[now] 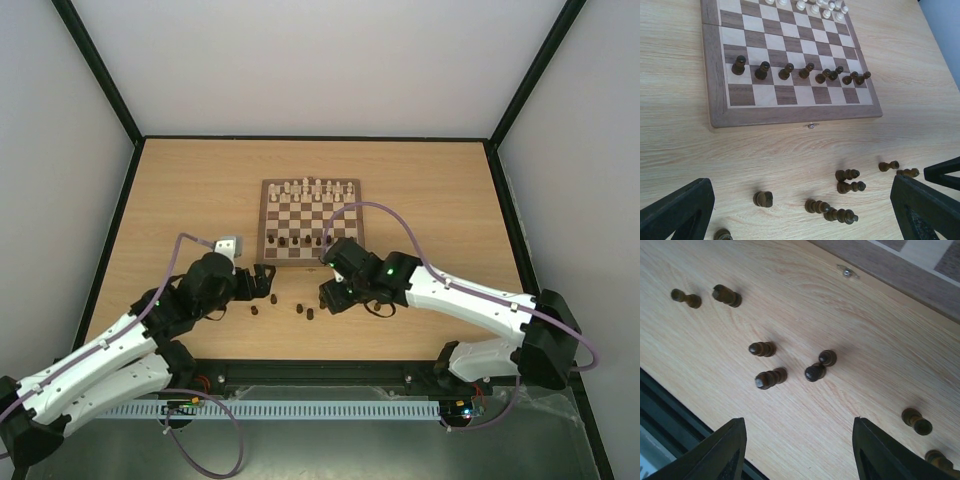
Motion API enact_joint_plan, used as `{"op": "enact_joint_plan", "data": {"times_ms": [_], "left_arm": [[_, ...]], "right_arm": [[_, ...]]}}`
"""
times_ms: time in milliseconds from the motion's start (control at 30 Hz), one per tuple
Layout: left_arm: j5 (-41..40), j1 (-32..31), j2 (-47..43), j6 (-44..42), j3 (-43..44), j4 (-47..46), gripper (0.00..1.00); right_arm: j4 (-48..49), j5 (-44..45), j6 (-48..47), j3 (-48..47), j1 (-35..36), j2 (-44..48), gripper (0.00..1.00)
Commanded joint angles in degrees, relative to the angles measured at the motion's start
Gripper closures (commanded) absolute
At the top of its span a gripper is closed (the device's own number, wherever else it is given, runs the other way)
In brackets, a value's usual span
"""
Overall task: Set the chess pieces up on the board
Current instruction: Pick up the chess piece at the center of the board.
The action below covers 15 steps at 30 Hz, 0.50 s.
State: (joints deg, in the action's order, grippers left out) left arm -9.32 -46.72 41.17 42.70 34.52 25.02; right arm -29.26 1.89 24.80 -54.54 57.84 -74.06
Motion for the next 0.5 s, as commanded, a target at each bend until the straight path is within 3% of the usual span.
{"op": "enact_joint_plan", "data": {"times_ms": [0, 467], "left_arm": [[-1.6, -0.3, -3.6, 0.8, -1.5, -0.2, 0.00], [-0.8, -0.3, -5.1, 1.3, -2.1, -1.6, 0.01]], "right_arm": [[-2.6, -0.2, -0.4, -2.9, 2.2, -1.3, 0.41], [-4.7, 6.1, -1.3, -5.1, 5.8, -7.4, 0.40]]}}
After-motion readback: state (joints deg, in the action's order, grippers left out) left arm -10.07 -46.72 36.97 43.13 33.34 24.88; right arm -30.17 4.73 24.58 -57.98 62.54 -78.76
